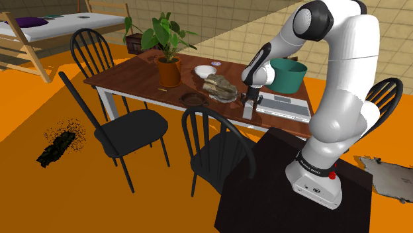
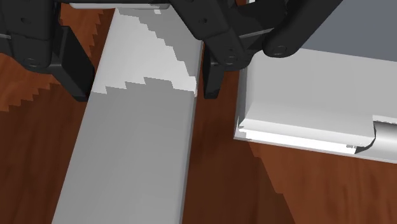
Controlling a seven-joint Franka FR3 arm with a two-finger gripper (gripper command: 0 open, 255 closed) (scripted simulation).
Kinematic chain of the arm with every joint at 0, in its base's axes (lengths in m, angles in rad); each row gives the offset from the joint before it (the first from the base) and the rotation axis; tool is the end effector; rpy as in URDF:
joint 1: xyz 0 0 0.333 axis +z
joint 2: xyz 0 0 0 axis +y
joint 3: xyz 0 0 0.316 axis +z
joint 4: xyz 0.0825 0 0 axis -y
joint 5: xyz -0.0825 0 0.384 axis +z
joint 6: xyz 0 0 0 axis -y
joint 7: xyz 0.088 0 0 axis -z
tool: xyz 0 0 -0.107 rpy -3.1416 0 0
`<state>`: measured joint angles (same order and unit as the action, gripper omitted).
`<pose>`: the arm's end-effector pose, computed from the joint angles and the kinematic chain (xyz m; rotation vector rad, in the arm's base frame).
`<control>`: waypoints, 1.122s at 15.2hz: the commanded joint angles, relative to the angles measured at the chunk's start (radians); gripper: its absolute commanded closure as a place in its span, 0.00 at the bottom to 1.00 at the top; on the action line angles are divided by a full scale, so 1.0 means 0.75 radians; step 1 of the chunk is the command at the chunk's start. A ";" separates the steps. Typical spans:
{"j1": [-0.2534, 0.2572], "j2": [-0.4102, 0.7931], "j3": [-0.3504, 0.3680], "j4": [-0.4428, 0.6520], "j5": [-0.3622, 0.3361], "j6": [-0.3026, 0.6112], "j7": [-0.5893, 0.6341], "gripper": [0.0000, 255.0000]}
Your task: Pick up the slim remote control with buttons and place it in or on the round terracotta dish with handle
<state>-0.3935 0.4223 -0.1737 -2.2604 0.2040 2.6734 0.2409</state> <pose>0.4474 -0.2960 0.1755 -2.7575 1.4625 -0.0094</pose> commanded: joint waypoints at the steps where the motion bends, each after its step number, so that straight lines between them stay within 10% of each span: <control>1: -0.003 0.010 -0.002 -0.008 0.000 -0.002 -0.001 1.00; 17: 0.043 -0.175 -0.054 -0.024 -0.081 -0.165 0.069 1.00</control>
<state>-0.3649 0.3077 -0.2102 -2.2771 0.1507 2.5643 0.2858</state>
